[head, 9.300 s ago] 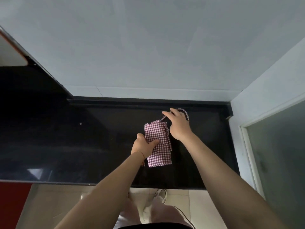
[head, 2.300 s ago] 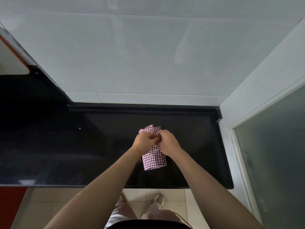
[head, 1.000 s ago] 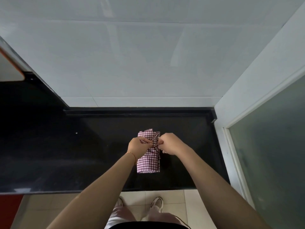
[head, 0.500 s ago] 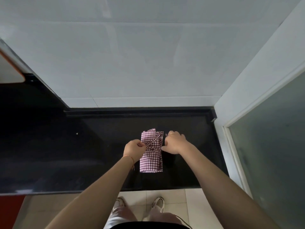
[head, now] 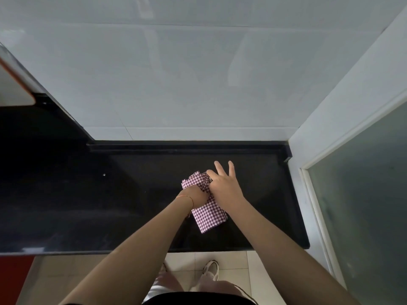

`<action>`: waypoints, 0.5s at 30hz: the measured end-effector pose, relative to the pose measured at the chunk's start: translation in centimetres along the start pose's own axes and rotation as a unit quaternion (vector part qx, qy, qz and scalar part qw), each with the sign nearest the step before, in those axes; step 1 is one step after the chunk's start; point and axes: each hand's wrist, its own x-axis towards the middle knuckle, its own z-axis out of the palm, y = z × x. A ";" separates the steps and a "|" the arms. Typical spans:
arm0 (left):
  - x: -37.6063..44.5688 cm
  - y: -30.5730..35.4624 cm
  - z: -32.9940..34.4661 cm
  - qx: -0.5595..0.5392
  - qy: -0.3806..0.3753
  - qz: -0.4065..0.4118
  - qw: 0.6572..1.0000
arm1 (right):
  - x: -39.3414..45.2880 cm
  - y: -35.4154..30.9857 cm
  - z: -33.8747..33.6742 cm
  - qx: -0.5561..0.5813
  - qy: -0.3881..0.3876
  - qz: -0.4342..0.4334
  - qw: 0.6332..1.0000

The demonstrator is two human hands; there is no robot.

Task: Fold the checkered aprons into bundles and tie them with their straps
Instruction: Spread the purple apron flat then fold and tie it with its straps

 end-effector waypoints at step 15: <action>-0.2 -3.1 -0.2 -0.221 0.109 0.039 0.968 | -0.3 0.4 0.9 0.122 -0.057 0.034 0.990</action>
